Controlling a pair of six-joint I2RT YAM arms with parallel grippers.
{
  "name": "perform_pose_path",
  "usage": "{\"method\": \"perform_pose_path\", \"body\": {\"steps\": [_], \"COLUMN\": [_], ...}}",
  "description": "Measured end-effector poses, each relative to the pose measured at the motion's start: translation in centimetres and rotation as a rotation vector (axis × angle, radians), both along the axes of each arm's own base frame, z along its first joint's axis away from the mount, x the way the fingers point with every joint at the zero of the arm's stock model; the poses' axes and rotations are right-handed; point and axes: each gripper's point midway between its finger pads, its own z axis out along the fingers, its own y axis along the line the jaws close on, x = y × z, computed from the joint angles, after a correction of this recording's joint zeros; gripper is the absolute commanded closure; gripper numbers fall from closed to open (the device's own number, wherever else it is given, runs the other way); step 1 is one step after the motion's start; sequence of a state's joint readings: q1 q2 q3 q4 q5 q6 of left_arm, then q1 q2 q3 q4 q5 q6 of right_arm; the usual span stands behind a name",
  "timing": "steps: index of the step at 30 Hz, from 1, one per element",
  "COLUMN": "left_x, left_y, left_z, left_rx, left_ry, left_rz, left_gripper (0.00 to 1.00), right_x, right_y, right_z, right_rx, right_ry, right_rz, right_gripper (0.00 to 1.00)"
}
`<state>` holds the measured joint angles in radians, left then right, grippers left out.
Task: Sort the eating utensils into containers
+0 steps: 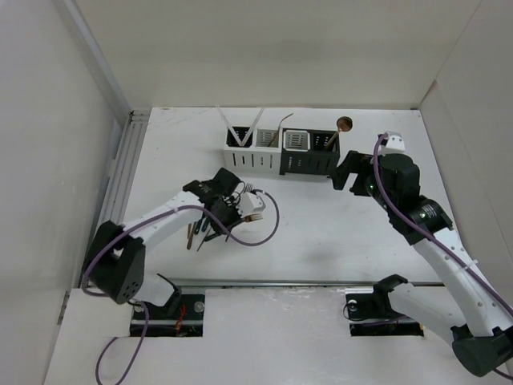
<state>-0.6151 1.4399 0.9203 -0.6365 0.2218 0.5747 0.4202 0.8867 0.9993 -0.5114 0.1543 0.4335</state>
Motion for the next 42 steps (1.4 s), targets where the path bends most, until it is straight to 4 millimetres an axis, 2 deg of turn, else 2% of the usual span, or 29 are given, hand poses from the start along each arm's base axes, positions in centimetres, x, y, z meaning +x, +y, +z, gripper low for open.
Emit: {"method": "perform_pose_path", "body": {"steps": [7, 10, 13, 16, 18, 20, 23, 27, 33, 37, 38, 40, 41, 42], "left_x": [2.1, 4.6, 8.6, 13.4, 17.4, 21.4, 25.8, 29.7, 31.5, 32.0, 32.0, 31.9, 31.8, 31.6], "left_y": [-1.8, -3.9, -6.6, -9.4, -11.3, -12.7, -13.9, -15.1, -17.0, -17.2, -17.1, -16.9, -16.8, -16.6], "left_z": [8.2, 11.8, 16.4, 21.5, 24.6, 26.6, 26.4, 23.2, 17.3, 15.1, 14.8, 14.3, 13.8, 13.3], "left_rx": [-0.191, -0.314, -0.479, -0.639, -0.738, -0.82, -0.885, -0.922, -0.937, -0.925, -0.921, -0.92, -0.913, -0.906], "left_ry": [-0.244, -0.357, -0.508, -0.633, -0.696, -0.746, -0.767, -0.742, -0.645, -0.622, -0.623, -0.629, -0.627, -0.622], "left_rz": [-0.003, 0.05, 0.105, 0.165, 0.214, 0.262, 0.32, 0.374, 0.409, 0.439, 0.446, 0.453, 0.455, 0.459], "left_gripper": [1.0, 1.0, 1.0, 1.0, 1.0, 1.0, 1.0, 1.0, 1.0, 1.0, 0.96, 0.75, 0.48, 0.35], "right_x": [0.3, 0.9, 2.0, 3.6, 4.8, 6.0, 7.8, 9.8, 11.4, 11.6, 11.6, 11.5, 11.5, 11.4], "right_y": [0.1, 0.2, 0.5, 0.7, 0.6, 0.4, -0.3, -1.2, -2.9, -3.9, -4.0, -4.2, -4.3, -4.4], "right_z": [0.2, 0.5, 1.0, 0.7, 0.5, 0.3, -0.3, -0.6, -0.1, 0.4, 0.4, 0.3, 0.3, 0.2], "right_rx": [0.003, 0.008, 0.007, -0.008, -0.024, -0.041, -0.069, -0.102, -0.154, -0.181, -0.185, -0.196, -0.198, -0.203], "right_ry": [-0.01, -0.03, -0.062, -0.068, -0.063, -0.057, -0.036, -0.018, -0.014, -0.017, -0.017, -0.013, -0.011, -0.007], "right_rz": [-0.003, -0.007, -0.011, -0.022, -0.034, -0.047, -0.072, -0.097, -0.12, -0.132, -0.134, -0.134, -0.135, -0.134], "right_gripper": [0.03, 0.01, 0.01, 0.0, 0.0, 0.0, 0.0, 0.0, 0.0, 0.0, 0.0, 0.0, 0.0, 0.0]}}
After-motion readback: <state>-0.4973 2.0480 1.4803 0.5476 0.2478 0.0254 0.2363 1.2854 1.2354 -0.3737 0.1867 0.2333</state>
